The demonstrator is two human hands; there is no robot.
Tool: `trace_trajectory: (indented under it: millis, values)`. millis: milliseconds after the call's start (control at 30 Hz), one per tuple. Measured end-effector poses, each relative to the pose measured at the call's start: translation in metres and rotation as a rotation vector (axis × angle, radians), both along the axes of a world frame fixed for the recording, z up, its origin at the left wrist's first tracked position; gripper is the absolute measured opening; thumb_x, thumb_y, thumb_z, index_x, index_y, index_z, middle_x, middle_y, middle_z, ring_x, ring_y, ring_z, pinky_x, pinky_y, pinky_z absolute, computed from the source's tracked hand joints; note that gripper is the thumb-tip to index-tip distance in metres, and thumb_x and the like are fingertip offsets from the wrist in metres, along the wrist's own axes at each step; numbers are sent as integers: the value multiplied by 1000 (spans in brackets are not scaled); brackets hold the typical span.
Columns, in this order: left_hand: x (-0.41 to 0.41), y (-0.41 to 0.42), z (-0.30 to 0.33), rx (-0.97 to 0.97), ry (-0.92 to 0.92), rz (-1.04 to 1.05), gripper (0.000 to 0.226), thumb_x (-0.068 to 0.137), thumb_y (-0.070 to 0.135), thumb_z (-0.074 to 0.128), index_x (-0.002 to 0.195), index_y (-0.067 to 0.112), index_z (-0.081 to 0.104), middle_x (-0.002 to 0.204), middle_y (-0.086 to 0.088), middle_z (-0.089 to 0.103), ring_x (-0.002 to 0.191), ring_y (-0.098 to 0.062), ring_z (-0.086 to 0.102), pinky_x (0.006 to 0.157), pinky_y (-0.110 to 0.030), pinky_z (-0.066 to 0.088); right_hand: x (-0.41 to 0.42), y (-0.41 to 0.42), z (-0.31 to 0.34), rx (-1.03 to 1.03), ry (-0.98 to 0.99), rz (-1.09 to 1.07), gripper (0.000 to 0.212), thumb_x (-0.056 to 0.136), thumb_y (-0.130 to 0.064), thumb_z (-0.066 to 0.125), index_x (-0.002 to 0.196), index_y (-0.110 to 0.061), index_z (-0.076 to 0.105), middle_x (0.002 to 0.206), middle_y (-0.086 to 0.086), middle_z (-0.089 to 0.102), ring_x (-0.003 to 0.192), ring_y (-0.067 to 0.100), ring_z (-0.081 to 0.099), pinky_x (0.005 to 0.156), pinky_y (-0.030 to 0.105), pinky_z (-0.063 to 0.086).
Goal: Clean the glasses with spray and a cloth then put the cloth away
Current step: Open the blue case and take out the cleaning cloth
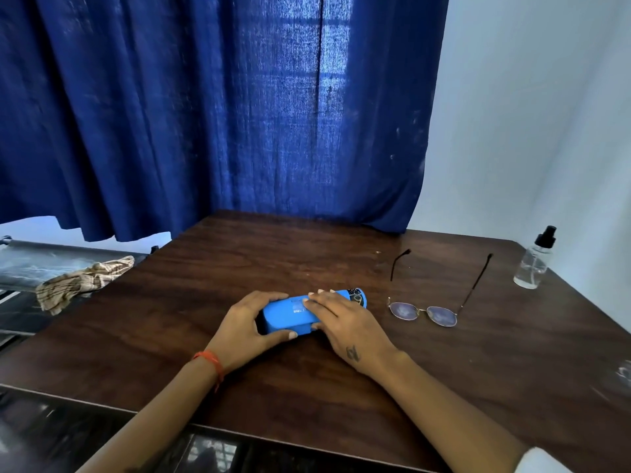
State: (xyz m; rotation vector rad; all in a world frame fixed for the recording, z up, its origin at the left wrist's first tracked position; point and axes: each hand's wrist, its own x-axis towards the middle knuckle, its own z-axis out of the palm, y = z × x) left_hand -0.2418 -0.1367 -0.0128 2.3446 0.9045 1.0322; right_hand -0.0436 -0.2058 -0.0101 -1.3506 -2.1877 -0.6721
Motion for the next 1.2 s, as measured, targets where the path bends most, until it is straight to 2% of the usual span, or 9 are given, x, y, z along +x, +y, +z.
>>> trace_trajectory:
  millis: [233,400,567,633,733,800,967,1133,1200]
  values:
    - [0,1,0,-45,10,-41,79,58,34,85,125,30,45,124,4,52,114,-6,49,102,-25,39,3,5,26,-132,67,61,34,81,-2,67,114,0,63,114,17,66,106,29,63,94,40,47]
    - [-1,3,-1,-90,-18,-51,98,56,34,85,131,51,25,130,13,42,119,6,39,97,-5,29,6,26,54,-328,126,-1,30,95,-21,49,122,-12,59,122,10,64,110,24,59,93,39,46]
    - [-1,6,-2,-114,-48,-50,105,56,37,84,134,54,16,139,18,33,126,7,30,103,-13,26,3,43,64,-515,302,-46,26,96,-26,47,115,-18,63,117,2,66,107,20,59,91,36,45]
    - [-1,7,-2,-102,-48,-37,105,57,39,83,134,54,14,140,18,31,128,5,29,105,-18,25,0,42,61,-446,361,-49,24,92,-23,54,113,-18,64,116,2,67,106,19,58,90,33,43]
    - [-1,8,-3,-75,-48,-29,104,58,40,82,134,53,13,141,16,30,131,1,27,108,-20,23,-10,24,51,5,323,6,18,81,-11,67,98,-12,69,99,4,70,94,20,60,83,30,47]
    - [-1,9,-4,-68,-46,-26,103,60,41,82,134,54,12,141,16,29,132,0,26,108,-21,22,-16,13,41,121,273,61,10,79,-6,67,87,-10,70,86,5,70,80,21,64,71,30,52]
    - [0,9,-4,-28,-25,1,103,61,38,81,136,51,10,141,14,29,132,-1,26,107,-17,20,-23,21,35,-325,95,-211,24,91,-24,50,107,-12,63,108,6,67,100,25,60,80,37,48]
    - [-1,10,-4,-18,-26,20,98,64,35,80,136,47,15,143,6,33,131,-4,29,108,-20,23,-31,32,45,-350,1,-308,20,90,-17,49,101,-15,66,93,8,70,85,26,62,59,31,38]
    - [-2,11,-4,-12,-42,35,95,64,32,81,137,42,20,142,3,36,129,-5,32,108,-21,24,-30,31,43,-334,30,-289,19,89,-15,49,97,-14,66,89,8,69,83,26,62,60,32,40]
